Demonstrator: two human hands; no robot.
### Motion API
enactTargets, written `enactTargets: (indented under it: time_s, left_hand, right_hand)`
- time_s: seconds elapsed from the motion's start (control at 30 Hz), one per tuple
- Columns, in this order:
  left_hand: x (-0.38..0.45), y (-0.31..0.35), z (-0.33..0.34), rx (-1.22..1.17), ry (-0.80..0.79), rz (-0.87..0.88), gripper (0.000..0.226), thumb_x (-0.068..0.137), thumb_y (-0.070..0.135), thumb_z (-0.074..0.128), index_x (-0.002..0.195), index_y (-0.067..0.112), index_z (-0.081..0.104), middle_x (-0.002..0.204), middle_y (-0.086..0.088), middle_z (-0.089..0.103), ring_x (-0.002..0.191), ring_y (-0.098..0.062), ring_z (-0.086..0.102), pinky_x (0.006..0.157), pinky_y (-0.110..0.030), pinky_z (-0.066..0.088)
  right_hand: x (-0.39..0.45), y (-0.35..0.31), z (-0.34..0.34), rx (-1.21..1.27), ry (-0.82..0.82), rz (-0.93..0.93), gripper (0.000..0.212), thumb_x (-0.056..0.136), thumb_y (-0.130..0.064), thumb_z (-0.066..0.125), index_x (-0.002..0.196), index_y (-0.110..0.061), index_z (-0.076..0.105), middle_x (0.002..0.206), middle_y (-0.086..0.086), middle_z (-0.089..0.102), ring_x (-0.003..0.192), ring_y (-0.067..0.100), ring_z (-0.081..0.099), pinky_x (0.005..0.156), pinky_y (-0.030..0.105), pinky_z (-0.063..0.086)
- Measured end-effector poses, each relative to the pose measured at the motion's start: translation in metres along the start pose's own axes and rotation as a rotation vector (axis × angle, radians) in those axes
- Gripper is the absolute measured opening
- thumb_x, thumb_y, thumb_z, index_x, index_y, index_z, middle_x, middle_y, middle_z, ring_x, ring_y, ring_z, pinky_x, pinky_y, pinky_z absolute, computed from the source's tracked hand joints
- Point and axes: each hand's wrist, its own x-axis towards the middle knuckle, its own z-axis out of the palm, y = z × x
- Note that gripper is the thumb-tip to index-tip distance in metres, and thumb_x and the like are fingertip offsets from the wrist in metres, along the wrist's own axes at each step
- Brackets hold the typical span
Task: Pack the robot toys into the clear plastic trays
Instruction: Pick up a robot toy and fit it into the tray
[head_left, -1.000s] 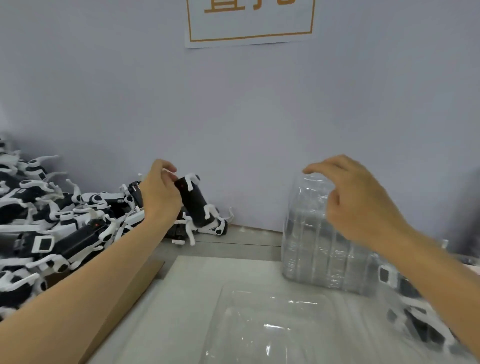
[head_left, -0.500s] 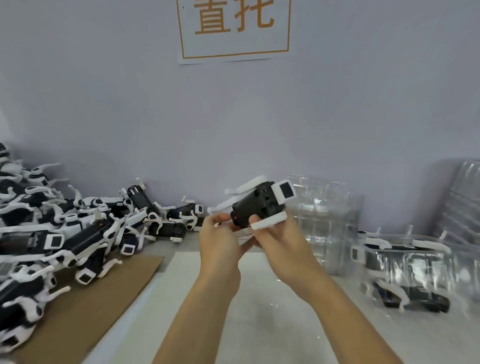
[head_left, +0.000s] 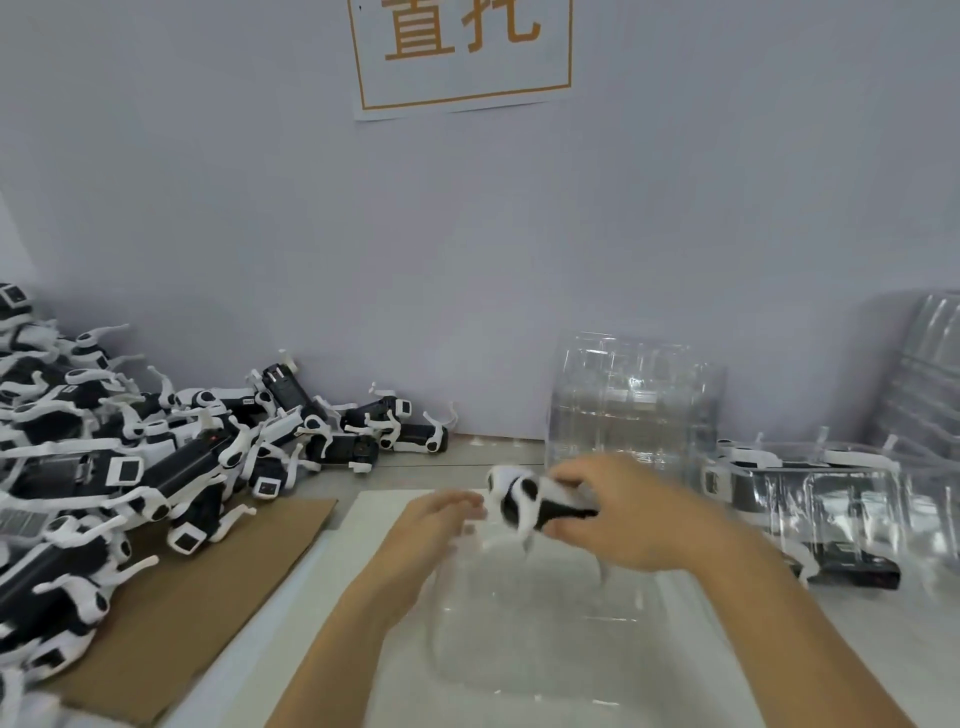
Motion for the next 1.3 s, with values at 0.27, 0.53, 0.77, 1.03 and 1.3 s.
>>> enactTargets:
  time_s: [0.27, 0.53, 0.77, 1.03, 1.3]
  left_hand:
    - [-0.015, -0.019, 0.0, -0.326, -0.065, 0.026, 0.032, 0.086, 0.027, 0.061, 0.107, 0.004, 0.072, 0.113, -0.023, 0.069, 0.11, -0.042, 0.064, 0.098, -0.055, 0.048]
    - [-0.013, -0.017, 0.011, -0.268, 0.01, -0.019, 0.032, 0.085, -0.003, 0.056, 0.106, 0.016, 0.069, 0.112, -0.003, 0.071, 0.102, -0.02, 0.069, 0.082, -0.035, 0.054]
    - [-0.012, -0.018, 0.011, -0.3, 0.048, -0.031, 0.04, 0.081, -0.011, 0.05, 0.107, 0.013, 0.07, 0.112, -0.008, 0.07, 0.103, -0.024, 0.068, 0.087, -0.041, 0.058]
    - [-0.016, -0.016, 0.01, -0.25, 0.059, -0.007, 0.037, 0.078, -0.005, 0.057, 0.099, 0.021, 0.074, 0.104, -0.001, 0.075, 0.104, -0.02, 0.067, 0.091, -0.037, 0.051]
    - [-0.017, -0.014, 0.01, -0.268, 0.063, 0.013, 0.039, 0.068, 0.001, 0.061, 0.096, 0.023, 0.077, 0.102, 0.002, 0.076, 0.104, -0.021, 0.068, 0.094, -0.038, 0.052]
  right_hand:
    - [0.012, 0.0, 0.058, -0.029, 0.112, 0.038, 0.036, 0.088, -0.02, 0.07, 0.123, -0.028, 0.064, 0.103, -0.013, 0.044, 0.1, 0.013, 0.048, 0.085, 0.03, 0.045]
    - [0.011, 0.006, 0.062, -0.088, 0.14, 0.061, 0.043, 0.083, -0.024, 0.076, 0.123, -0.036, 0.065, 0.106, -0.014, 0.045, 0.106, 0.01, 0.05, 0.085, 0.025, 0.041]
    - [0.007, -0.006, 0.064, 0.041, 0.033, -0.124, 0.015, 0.089, -0.035, 0.063, 0.09, -0.042, 0.076, 0.095, -0.02, 0.058, 0.099, -0.002, 0.051, 0.089, 0.03, 0.047]
    - [-0.001, 0.014, 0.038, 0.227, -0.028, 0.023, 0.046, 0.092, -0.007, 0.066, 0.118, -0.045, 0.066, 0.104, -0.024, 0.066, 0.098, -0.01, 0.06, 0.076, 0.007, 0.044]
    - [0.003, 0.026, 0.033, -0.005, 0.261, 0.228, 0.012, 0.078, -0.025, 0.084, 0.071, -0.02, 0.075, 0.071, -0.006, 0.069, 0.064, 0.005, 0.063, 0.055, 0.015, 0.042]
